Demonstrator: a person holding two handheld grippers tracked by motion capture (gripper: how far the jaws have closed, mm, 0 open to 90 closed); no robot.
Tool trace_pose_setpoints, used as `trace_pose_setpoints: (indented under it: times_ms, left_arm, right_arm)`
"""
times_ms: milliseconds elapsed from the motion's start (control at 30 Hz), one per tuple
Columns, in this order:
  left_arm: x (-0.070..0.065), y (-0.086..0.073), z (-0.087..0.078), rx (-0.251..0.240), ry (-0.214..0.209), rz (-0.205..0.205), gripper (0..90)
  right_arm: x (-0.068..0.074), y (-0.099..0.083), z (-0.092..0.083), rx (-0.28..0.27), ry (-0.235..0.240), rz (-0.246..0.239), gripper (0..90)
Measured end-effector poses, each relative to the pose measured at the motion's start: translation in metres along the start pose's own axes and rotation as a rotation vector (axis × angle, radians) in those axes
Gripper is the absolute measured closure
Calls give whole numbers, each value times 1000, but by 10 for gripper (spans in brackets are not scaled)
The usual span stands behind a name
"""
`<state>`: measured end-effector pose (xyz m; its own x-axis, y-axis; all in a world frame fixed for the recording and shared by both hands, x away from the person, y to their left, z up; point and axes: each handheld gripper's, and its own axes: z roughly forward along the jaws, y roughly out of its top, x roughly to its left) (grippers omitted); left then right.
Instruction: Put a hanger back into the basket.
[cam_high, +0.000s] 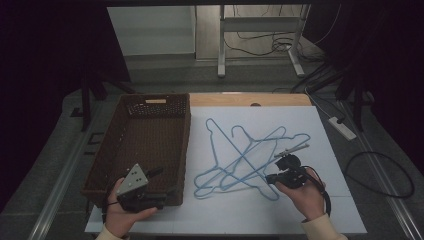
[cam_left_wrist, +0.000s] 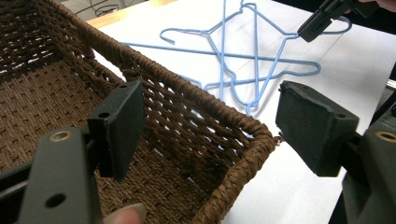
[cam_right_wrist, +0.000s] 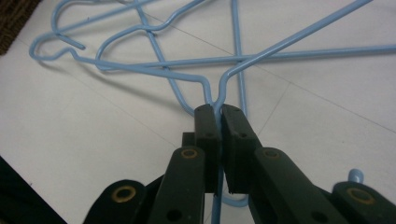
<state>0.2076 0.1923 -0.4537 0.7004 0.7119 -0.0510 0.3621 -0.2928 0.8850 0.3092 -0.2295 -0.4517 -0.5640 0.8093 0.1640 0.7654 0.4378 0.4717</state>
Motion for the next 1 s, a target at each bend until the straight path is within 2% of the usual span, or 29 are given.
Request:
trace_pose_setpoints:
  times_ms: [133,600,800,1000]
  left_arm:
    - [1,0,1,2,1,-4,252]
    - [-7,7,3,3,-13,6,252]
    - [-13,15,6,10,-34,11,257]
    - [-22,24,16,21,-60,24,259]
  right_arm:
    - [-2,0,-5,-21,31,1,859]
    - [-4,1,-5,-25,32,0,860]
    - [-3,1,-4,-23,33,-1,860]
    - [-3,1,-5,-21,33,-3,860]
